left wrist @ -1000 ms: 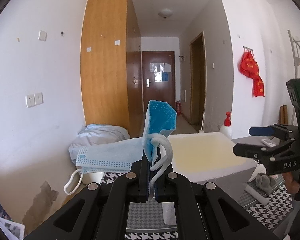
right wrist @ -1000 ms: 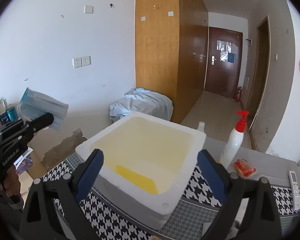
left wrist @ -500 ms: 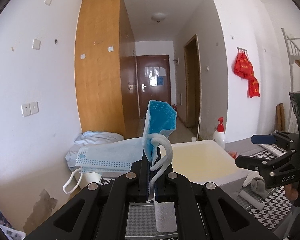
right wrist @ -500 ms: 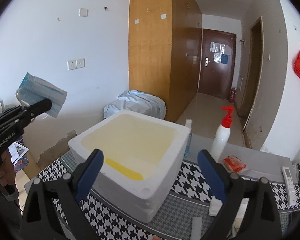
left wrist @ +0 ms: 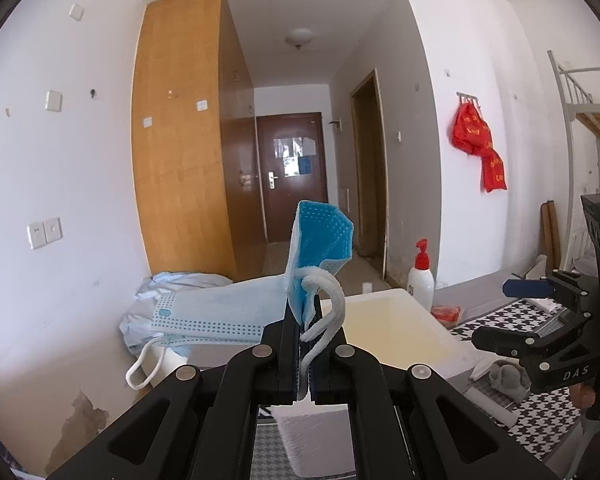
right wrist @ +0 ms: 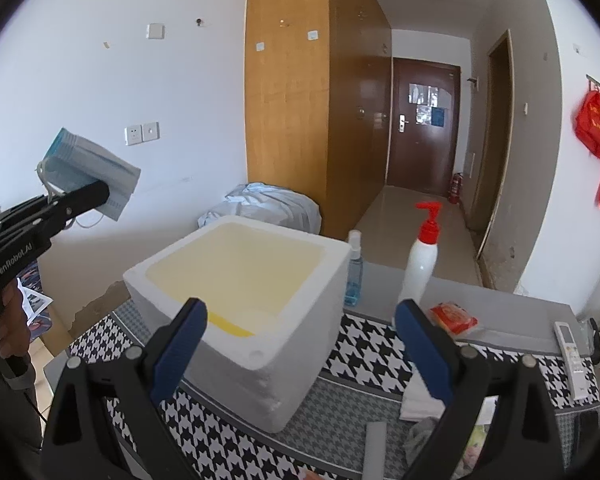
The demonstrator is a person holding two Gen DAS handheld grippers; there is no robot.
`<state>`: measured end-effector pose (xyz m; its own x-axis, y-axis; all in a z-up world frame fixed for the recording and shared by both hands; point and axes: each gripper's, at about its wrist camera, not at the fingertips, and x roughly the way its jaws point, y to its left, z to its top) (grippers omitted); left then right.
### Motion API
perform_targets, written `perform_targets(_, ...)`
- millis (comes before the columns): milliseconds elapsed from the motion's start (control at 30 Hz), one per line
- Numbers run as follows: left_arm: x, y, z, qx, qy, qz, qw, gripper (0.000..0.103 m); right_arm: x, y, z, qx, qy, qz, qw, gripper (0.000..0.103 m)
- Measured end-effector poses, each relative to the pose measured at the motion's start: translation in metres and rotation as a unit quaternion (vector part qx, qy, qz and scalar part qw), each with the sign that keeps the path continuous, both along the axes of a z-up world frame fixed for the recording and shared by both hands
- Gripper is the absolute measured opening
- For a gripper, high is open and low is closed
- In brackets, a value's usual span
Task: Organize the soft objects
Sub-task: 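Withdraw the right gripper while left gripper carries the mask over the box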
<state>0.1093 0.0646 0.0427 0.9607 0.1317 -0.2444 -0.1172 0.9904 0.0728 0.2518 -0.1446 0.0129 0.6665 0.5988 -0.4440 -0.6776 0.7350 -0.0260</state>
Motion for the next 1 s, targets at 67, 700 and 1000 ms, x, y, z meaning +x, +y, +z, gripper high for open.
perform_targets(67,0.003,-0.004,0.000,0.002,0.001,-0.005,1.0000,0.003,0.001,-0.005,-0.002,0.002,0.003,-0.004,1.000,0.097)
perform_targets(700,0.034,-0.028,0.002,0.003,0.017,-0.046,0.9988,0.003,0.009,-0.052,-0.009,0.022,0.013,-0.049,0.998,0.097)
perform_targets(1000,0.048,-0.033,-0.002,0.000,0.034,-0.057,0.9978,0.003,0.013,-0.063,-0.015,0.026,0.020,-0.060,0.998,0.097)
